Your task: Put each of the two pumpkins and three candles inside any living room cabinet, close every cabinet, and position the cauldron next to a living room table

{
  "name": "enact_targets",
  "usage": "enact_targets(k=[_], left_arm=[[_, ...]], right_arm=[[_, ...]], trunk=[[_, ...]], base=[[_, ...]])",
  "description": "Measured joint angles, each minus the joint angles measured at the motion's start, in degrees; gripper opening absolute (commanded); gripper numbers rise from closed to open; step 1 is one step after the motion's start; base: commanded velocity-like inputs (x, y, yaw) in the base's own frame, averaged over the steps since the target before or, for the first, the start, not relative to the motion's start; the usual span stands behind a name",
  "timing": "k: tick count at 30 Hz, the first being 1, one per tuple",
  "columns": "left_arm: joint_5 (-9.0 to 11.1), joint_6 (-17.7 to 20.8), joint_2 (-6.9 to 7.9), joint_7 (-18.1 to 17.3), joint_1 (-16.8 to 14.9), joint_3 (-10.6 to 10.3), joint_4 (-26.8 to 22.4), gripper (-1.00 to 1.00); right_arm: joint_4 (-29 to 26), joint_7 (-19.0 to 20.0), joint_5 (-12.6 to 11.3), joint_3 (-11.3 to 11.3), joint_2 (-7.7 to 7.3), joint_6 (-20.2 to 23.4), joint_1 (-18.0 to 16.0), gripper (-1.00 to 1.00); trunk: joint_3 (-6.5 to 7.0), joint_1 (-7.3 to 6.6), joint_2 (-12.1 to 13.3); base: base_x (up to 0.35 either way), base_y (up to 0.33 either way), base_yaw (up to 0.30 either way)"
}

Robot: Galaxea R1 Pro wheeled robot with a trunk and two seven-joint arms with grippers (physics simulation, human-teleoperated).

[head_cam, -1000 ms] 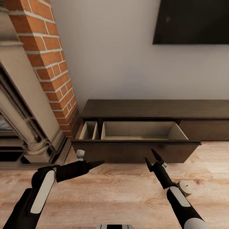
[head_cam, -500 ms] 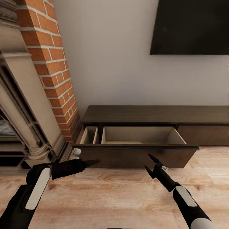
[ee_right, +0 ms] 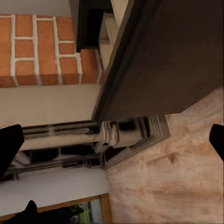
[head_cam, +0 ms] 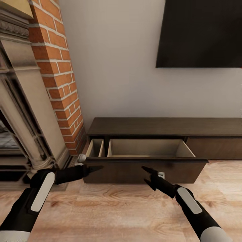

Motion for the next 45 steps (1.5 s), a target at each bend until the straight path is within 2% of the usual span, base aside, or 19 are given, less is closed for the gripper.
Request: enact_targets(k=[1, 2, 4, 6, 7, 11, 12, 15, 16, 19, 20, 23, 25, 27, 32, 37, 41, 45], left_arm=[[0.0, 0.0, 0.07, 0.6, -0.1, 0.0, 0.2, 1.0], [-0.1, 0.0, 0.17, 1.9, -0.2, 0.0, 0.5, 1.0], [0.0, 0.0, 0.23, 3.2, -0.3, 0.0, 0.7, 1.0], [0.0, 0.0, 0.29, 5.4, -0.5, -0.1, 0.9, 1.0], [0.0, 0.0, 0.31, 6.7, -0.5, -0.1, 1.2, 1.0], [0.1, 0.0, 0.33, 9.2, -0.8, -0.1, 2.3, 1.0], [0.1, 0.0, 0.34, 10.4, -1.2, -0.2, 2.9, 1.0], [0.2, 0.1, 0.34, 12.3, -1.7, -1.2, 4.0, 1.0], [0.1, 0.1, 0.49, 13.7, -2.0, -2.3, 4.9, 1.0], [0.2, 0.1, 1.12, 15.8, -2.5, -4.5, 5.8, 1.0], [0.2, 0.1, 1.54, 16.7, -2.8, -6.2, 6.2, 1.0], [0.3, 0.1, 2.02, 17.7, -3.2, -8.6, 6.7, 1.0], [0.3, 0.1, 2.27, 18.9, -3.6, -10.2, 7.6, 1.0], [0.3, 0.1, 2.37, 22.1, -4.5, -11.8, 10.3, 1.0], [0.4, 0.1, 2.43, 24.5, -5.4, -14.1, 13.0, 1.0], [0.4, 0.1, 2.39, 25.4, -6.5, -14.8, 15.5, 1.0], [0.4, 0.1, 2.36, 27.0, -7.2, -16.4, 17.0, 1.0], [0.4, 0.1, 2.29, 27.2, -7.2, -16.6, 17.2, 1.0]], right_arm=[[-1.0, -1.8, 0.0, 0.3, -0.09, 0.0, 0.0, 1.0], [-2.8, -5.3, -0.1, 0.8, -0.27, 0.0, 0.1, 1.0], [-4.1, -8.1, 0.2, 1.2, -0.46, 0.0, 0.1, 1.0], [-5.3, -10.9, 2.6, 2.5, -0.61, 0.0, 0.4, 1.0], [-5.7, -12.0, 5.6, 3.2, -0.63, -0.1, 0.8, 1.0], [-6.0, -13.0, 12.8, 3.8, -0.56, -0.3, 1.7, 1.0], [-6.1, -13.3, 15.5, 4.0, -0.53, -0.3, 2.0, 1.0], [-6.0, -13.5, 18.2, 4.1, -0.58, -0.3, 2.2, 1.0], [-5.8, -13.7, 19.4, 4.2, -0.64, -0.3, 2.3, 1.0], [-5.3, -14.9, 20.8, 4.3, -0.71, -0.3, 2.4, 1.0], [-4.9, -16.1, 21.9, 4.4, -0.73, -0.2, 2.4, 1.0], [-4.3, -18.0, 23.8, 4.4, -0.75, -0.1, 2.4, 1.0], [-3.9, -19.2, 25.9, 4.5, -0.74, -0.1, 2.5, 1.0], [-3.6, -19.9, 28.2, 4.5, -0.72, -0.2, 2.5, 1.0], [-3.6, -20.2, 29.2, 4.5, -0.68, -0.3, 2.5, 1.0], [-3.6, -20.2, 29.3, 4.5, -0.64, -0.4, 2.5, 1.0], [-3.6, -20.4, 29.2, 4.4, -0.41, -0.3, 2.5, 1.0], [-3.6, -20.5, 29.3, 4.5, -0.22, -0.2, 2.5, 1.0]], trunk=[[0.22, -0.03, 0.0], [0.4, -0.24, 0.4], [0.76, -0.68, 1.2], [1.12, -1.12, 2.0], [1.3, -1.33, 2.4], [2.02, -2.21, 4.0], [2.2, -2.43, 4.4], [2.74, -3.09, 5.6], [2.92, -3.31, 6.0], [3.46, -3.97, 7.2], [3.64, -4.19, 7.6], [4.18, -4.85, 8.8], [4.54, -5.29, 9.6], [4.89, -5.73, 10.4], [5.79, -6.83, 12.4], [6.69, -7.93, 14.4], [7.41, -8.8, 16.1], [8.13, -9.68, 17.7]], base=[[0.0, 0.0, 0.0], [0.0, 0.0, 0.0], [0.0, 0.0, 0.0], [0.0, 0.0, 0.0], [0.0, 0.0, 0.0], [0.0, 0.0, 0.0], [0.0, 0.0, 0.0], [0.0, 0.0, 0.0], [0.0, 0.0, 0.0], [0.0, 0.0, 0.0], [0.0, 0.0, 0.0], [0.0, 0.0, 0.0], [0.0, 0.0, 0.0], [0.0, 0.0, 0.0], [0.0, 0.0, 0.0], [0.0, 0.0, 0.0], [0.0, 0.0, 0.0], [0.0, 0.0, 0.0]])
